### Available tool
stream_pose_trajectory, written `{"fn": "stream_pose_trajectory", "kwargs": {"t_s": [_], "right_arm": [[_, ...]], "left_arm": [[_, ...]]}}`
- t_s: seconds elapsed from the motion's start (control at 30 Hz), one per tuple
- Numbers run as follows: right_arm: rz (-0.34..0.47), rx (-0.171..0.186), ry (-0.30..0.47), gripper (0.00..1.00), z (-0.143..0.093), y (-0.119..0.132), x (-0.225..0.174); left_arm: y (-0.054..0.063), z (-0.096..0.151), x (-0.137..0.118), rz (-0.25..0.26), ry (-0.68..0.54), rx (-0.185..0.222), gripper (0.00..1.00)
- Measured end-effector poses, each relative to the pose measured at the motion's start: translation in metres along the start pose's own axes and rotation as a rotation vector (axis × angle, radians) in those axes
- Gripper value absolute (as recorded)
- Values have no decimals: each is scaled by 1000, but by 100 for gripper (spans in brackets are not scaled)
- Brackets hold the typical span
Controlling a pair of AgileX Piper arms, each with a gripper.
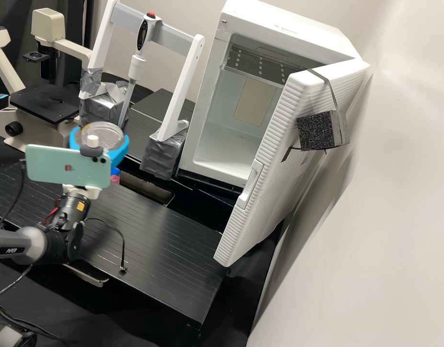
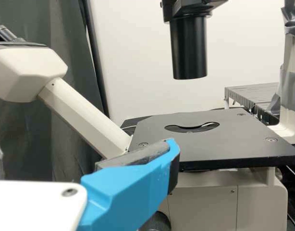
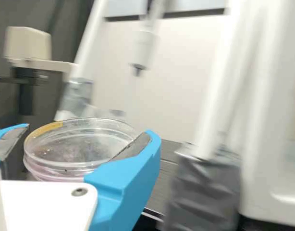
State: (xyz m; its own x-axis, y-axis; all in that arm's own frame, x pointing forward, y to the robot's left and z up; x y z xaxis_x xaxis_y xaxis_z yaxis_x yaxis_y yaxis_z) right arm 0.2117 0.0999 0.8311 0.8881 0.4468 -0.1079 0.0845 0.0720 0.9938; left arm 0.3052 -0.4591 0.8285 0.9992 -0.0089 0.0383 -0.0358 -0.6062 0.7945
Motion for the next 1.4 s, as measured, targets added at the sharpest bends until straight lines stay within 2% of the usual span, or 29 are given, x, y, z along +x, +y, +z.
{"fn": "stream_pose_trajectory", "kwargs": {"t_s": [0.2, 0.23, 0.33, 0.53, 0.93, 1.07, 1.4], "right_arm": [[-84, -7, 64, 0, -24, -13, 21], [-96, -18, 76, 0, -27, -16, 28], [-94, -26, 91, 0, -32, -19, 43], [-153, -22, 118, 0, -35, -34, 75], [-236, -100, 195, 0, -29, -51, 136], [-291, -80, 215, 0, -29, -56, 153], [-427, 38, 282, 0, -36, -63, 177]], "left_arm": [[0, 0, 0, 0, 0, 0, 100], [0, 0, 0, 0, 0, 0, 100], [0, 0, 0, 0, 0, 0, 100], [0, 0, 0, 0, 0, 0, 100], [0, 0, 0, 0, 0, 0, 100], [0, 0, 0, 0, 0, 0, 100], [0, 0, 0, 0, 0, 0, 100]]}}
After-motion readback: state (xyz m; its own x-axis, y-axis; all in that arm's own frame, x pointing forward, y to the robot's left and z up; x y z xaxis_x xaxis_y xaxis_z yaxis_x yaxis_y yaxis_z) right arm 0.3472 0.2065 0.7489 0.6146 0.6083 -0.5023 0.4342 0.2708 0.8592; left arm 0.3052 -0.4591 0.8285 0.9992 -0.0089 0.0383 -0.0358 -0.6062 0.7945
